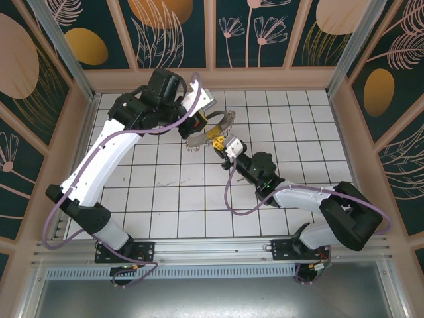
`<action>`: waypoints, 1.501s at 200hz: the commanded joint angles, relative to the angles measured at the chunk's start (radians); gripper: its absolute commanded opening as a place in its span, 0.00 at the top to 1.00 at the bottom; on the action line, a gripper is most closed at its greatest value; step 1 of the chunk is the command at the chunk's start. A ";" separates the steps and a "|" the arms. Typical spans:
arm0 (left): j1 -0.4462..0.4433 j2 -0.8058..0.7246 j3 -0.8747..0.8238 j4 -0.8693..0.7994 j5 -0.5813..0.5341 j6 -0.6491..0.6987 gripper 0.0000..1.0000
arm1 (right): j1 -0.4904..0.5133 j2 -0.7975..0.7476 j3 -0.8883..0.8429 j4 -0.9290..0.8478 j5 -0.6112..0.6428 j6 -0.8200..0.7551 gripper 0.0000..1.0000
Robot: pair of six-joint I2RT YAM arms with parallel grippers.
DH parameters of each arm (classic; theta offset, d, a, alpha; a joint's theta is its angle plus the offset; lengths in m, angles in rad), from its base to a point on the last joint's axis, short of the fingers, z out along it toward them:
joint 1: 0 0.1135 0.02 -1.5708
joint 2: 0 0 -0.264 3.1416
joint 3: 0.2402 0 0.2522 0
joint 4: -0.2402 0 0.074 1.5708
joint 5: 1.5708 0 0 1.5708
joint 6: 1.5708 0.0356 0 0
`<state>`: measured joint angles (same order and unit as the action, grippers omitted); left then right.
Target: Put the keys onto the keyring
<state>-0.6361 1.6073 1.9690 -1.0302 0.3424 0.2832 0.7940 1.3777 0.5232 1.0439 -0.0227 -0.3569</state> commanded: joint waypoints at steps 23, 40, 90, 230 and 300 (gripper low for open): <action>-0.007 -0.035 -0.007 0.043 0.014 -0.019 1.00 | 0.007 0.009 0.018 0.059 0.000 0.024 0.94; -0.008 -0.036 -0.008 0.050 0.012 -0.021 1.00 | 0.008 0.010 0.015 0.055 0.006 0.026 0.93; -0.007 -0.040 -0.013 0.061 0.000 -0.023 1.00 | 0.026 0.006 -0.001 0.050 0.014 0.029 0.88; -0.007 -0.043 -0.020 0.070 -0.005 -0.024 1.00 | 0.064 0.001 -0.045 0.132 0.109 0.059 0.84; -0.007 -0.047 -0.027 0.071 -0.003 -0.026 1.00 | 0.054 0.013 -0.025 0.140 0.130 0.019 0.85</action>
<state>-0.6361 1.6028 1.9484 -0.9962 0.3313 0.2752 0.8509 1.3777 0.4767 1.1294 0.0910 -0.3195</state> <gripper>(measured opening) 0.051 0.158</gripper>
